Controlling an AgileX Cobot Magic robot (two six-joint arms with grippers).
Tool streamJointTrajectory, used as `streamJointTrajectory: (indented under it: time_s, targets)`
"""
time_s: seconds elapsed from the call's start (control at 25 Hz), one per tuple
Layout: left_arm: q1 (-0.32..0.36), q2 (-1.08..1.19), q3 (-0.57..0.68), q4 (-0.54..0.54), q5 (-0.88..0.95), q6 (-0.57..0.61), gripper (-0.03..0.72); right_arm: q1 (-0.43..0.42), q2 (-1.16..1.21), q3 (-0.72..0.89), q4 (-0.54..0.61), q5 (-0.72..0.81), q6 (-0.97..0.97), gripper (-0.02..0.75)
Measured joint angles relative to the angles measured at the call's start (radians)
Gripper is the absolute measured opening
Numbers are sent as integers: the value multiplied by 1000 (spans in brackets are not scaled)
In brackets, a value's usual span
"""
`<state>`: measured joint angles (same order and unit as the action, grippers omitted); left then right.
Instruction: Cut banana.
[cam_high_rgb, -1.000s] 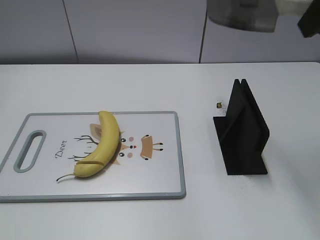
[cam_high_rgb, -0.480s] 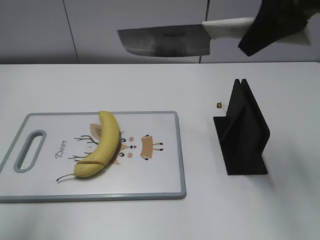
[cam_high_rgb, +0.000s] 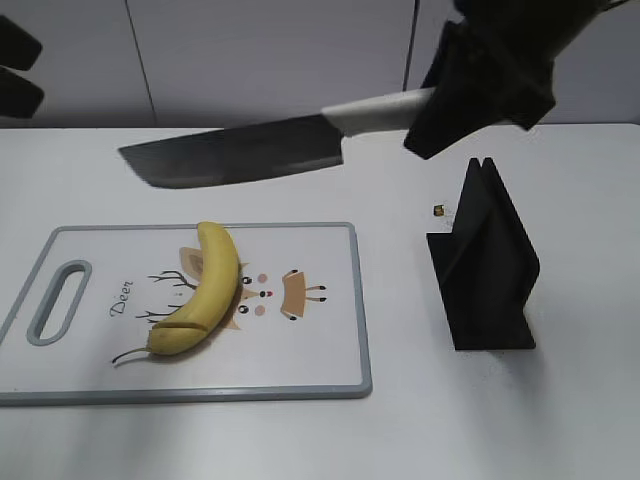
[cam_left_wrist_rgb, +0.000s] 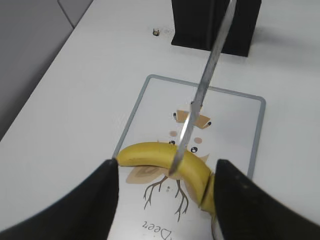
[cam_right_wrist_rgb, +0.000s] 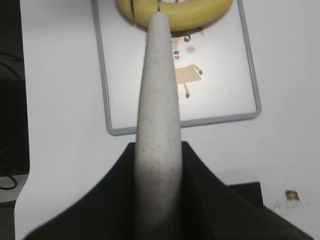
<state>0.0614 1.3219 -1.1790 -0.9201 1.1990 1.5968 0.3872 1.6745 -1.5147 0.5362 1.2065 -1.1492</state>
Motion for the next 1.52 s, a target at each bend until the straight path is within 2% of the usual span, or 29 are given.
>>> streamJointTrajectory:
  time_s: [0.12, 0.2, 0.36, 0.48, 0.6, 0.8, 0.92, 1.04, 1.24, 1.32, 1.52]
  targets:
    - [0, 21, -10, 8, 11, 6, 588, 42, 42, -4, 12, -19, -21, 164]
    - [-15, 26, -10, 51, 12, 8, 588, 53, 70, -6, 24, -32, -45, 164]
    - [-107, 45, -10, 215, 15, 6, 588, 63, 110, -8, 82, -35, -109, 164]
    - [-171, 73, -10, 293, 17, -8, 588, 64, 130, -17, 105, -46, -128, 164]
    - [-196, 110, -10, 318, 16, -25, 588, 64, 140, -18, 120, -53, -145, 164]
    - [-198, 170, -10, 334, -20, -58, 563, 66, 141, -18, 145, -64, -159, 164]
    - [-198, 185, -10, 334, -40, -92, 491, 66, 141, -18, 146, -89, -159, 164]
    - [-198, 194, -10, 334, -45, -100, 375, 68, 141, -18, 147, -98, -160, 164]
    - [-198, 204, -10, 340, -45, -101, 46, 101, 141, -18, 128, -123, -160, 164]
    - [-198, 204, -10, 360, -37, -100, -3, 123, 141, -20, 94, -147, -153, 164]
    - [-199, 206, -10, 395, -49, -98, -8, 167, 155, -22, -9, -169, -20, 164]
